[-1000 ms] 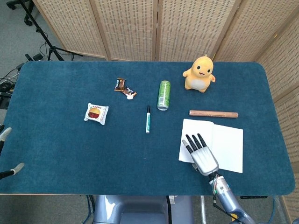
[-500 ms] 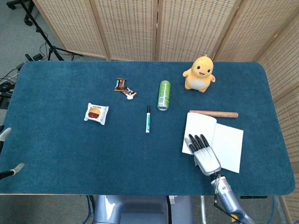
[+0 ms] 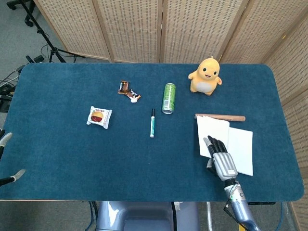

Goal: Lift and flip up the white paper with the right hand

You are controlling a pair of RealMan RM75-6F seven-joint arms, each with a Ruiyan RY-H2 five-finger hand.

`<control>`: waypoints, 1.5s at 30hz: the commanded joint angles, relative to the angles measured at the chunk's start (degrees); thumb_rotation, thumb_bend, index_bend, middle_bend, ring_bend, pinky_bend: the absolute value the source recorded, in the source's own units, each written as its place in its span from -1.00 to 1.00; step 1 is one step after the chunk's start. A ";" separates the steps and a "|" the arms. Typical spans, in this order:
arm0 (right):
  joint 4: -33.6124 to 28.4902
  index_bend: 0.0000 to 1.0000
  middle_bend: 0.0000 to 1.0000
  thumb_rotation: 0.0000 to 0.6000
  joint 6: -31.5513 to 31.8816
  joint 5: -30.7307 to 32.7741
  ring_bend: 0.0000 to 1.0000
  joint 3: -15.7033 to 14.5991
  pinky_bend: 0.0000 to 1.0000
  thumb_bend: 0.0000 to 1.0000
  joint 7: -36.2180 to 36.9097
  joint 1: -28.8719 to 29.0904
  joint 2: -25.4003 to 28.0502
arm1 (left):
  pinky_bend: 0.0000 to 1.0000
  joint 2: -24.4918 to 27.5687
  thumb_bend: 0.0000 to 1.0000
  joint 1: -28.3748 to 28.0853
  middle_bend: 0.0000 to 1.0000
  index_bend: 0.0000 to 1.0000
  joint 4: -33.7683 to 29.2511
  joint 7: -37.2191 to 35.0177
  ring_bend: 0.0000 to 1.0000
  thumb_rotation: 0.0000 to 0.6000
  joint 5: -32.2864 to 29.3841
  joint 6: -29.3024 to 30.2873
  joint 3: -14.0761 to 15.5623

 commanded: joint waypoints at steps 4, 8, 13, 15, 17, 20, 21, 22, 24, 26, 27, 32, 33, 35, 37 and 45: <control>0.30 -1.00 -1.00 1.00 -1.69 2.45 -1.00 1.08 -0.90 1.00 13.39 -2.01 2.26 | -1.00 -0.17 -1.00 -0.06 -1.00 -1.00 -0.11 0.50 -1.00 1.00 0.33 -0.10 0.20; 0.97 -1.00 -1.00 1.00 -2.38 3.95 -1.00 1.99 -0.90 1.00 17.40 -2.47 2.36 | -1.00 -0.32 -1.00 -0.10 -1.00 -1.00 -0.25 1.02 -1.00 1.00 0.52 -0.22 0.35; 0.35 -1.00 -1.00 1.00 -1.33 7.28 -1.00 4.10 -0.90 1.00 22.15 -4.09 1.06 | -1.00 -0.48 -1.00 -0.27 -1.00 -1.00 -0.39 1.62 -1.00 1.00 0.42 -0.55 0.35; -0.05 -1.00 -1.00 1.00 -2.37 8.78 -1.00 4.67 -0.92 1.00 23.87 -4.36 1.29 | -1.00 -0.54 -1.00 -0.34 -1.00 -1.00 -0.46 1.89 -1.00 1.00 0.40 -0.70 0.38; 0.66 -1.00 -1.00 1.00 -2.79 10.66 -1.00 5.58 -0.98 0.96 23.82 -4.50 0.99 | -1.00 -0.57 -1.00 -0.34 -1.00 -1.00 -0.51 2.07 -1.00 1.00 0.42 -0.70 0.40; 2.78 -1.00 -1.00 1.00 -2.10 12.72 -1.00 6.62 -1.00 0.71 21.47 -4.62 -0.12 | -1.00 -0.64 -1.00 -0.32 -1.00 -1.00 -0.54 2.21 -1.00 1.00 0.28 -0.66 0.34; 3.85 -1.00 -1.00 1.00 -1.56 13.61 -1.00 7.04 -1.00 0.61 19.70 -4.62 -0.71 | -1.00 -0.66 -1.00 -0.35 -1.00 -1.00 -0.55 2.28 -1.00 1.00 0.21 -0.74 0.34; 4.45 -1.00 -1.00 1.00 -1.31 14.18 -1.00 7.26 -1.00 0.50 18.51 -4.60 -1.02 | -1.00 -0.68 -1.00 -0.36 -1.00 -1.00 -0.56 2.35 -1.00 1.00 0.20 -0.77 0.34; 5.49 -1.00 -1.00 1.00 -0.96 15.56 -1.00 7.62 -1.00 0.37 15.66 -4.55 -1.49 | -1.00 -0.73 -1.00 -0.40 -1.00 -1.00 -0.58 2.53 -1.00 1.00 0.24 -0.80 0.35; 6.76 -1.00 -1.00 1.00 -0.02 17.28 -1.00 8.13 -1.00 0.26 11.54 -4.49 -2.28 | -1.00 -0.81 -1.00 -0.43 -1.00 -1.00 -0.63 2.82 -1.00 1.00 0.24 -0.87 0.37; 7.32 -1.00 -1.00 1.00 0.50 17.90 -1.00 8.27 -1.00 0.25 9.64 -4.46 -2.66 | -1.00 -0.84 -1.00 -0.45 -1.00 -1.00 -0.65 2.93 -1.00 1.00 0.22 -0.91 0.38; 10.23 -1.00 -1.00 1.00 4.93 20.47 -1.00 9.48 -1.00 0.09 -0.47 -4.19 -5.41 | -1.00 -0.91 -1.00 -0.41 -1.00 -1.00 -0.69 3.16 -1.00 1.00 0.16 -0.87 0.39; 10.67 -1.00 -1.00 1.00 6.55 20.39 -1.00 9.95 -1.00 0.05 -1.92 -4.19 -5.86 | -1.00 -0.89 -1.00 -0.38 -1.00 -1.00 -0.67 3.09 -1.00 1.00 0.08 -0.80 0.34; 10.76 -1.00 -1.00 1.00 8.64 19.93 -1.00 10.50 -1.00 -0.04 -2.98 -4.34 -6.18 | -1.00 -0.87 -1.00 -0.36 -1.00 -1.00 -0.64 2.96 -1.00 1.00 0.00 -0.77 0.30; 9.74 -1.00 -1.00 1.00 11.02 18.74 -1.00 10.90 -1.00 -0.09 -3.44 -4.72 -5.74 | -1.00 -0.80 -1.00 -0.36 -1.00 -1.00 -0.59 2.71 -1.00 1.00 -0.10 -0.76 0.26; -1.28 -1.00 -1.00 1.00 18.57 12.62 -1.00 10.19 -1.00 -0.17 -4.86 -7.77 1.19 | -1.00 -0.56 -1.00 -0.26 -1.00 -1.00 -0.51 2.05 -1.00 1.00 0.12 -0.46 0.28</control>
